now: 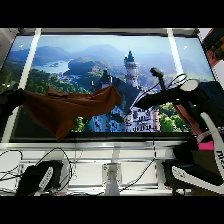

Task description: Fold the clothes and pants, and hang the long-sleeved shirts on hangers.

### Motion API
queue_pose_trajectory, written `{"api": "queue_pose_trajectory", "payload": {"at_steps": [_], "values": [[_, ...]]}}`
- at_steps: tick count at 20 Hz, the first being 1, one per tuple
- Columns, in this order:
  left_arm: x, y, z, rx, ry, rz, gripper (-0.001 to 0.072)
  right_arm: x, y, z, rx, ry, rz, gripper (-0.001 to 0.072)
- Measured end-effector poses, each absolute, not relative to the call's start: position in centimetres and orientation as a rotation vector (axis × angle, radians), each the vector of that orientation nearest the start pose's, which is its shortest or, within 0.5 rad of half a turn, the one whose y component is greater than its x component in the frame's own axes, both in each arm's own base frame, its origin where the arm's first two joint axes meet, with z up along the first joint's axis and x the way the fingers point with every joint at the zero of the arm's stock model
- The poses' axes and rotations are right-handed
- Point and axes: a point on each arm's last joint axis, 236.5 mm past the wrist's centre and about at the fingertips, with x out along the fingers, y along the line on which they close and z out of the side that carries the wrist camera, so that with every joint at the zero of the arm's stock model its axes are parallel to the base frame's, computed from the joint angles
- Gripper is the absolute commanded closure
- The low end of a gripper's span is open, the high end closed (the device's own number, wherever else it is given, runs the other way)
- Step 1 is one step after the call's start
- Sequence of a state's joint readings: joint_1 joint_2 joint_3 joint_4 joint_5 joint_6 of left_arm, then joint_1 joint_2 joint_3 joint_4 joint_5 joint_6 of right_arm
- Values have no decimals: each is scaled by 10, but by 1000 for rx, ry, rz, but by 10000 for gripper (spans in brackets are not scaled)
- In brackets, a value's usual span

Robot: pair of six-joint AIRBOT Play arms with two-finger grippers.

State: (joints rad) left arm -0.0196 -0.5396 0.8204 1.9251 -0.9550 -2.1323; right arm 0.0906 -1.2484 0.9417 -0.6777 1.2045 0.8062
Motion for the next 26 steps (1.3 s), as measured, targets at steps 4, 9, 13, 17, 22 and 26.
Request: {"api": "queue_pose_trajectory", "payload": {"at_steps": [4,9,13,17,22,26], "values": [[302,77,120,-123,743,428,687,326,236,-5,329,1154,807,394],[305,81,95,-78,838,447,687,343,254,-49,548,1244,561,264],[305,82,90,-70,858,451,686,351,258,-78,746,1334,414,267],[305,82,89,-67,864,452,686,372,266,-81,855,1337,358,267],[305,80,87,-80,868,445,686,393,280,-84,933,1370,341,269],[305,79,87,-83,869,442,686,388,280,-95,886,1421,342,313]]}}
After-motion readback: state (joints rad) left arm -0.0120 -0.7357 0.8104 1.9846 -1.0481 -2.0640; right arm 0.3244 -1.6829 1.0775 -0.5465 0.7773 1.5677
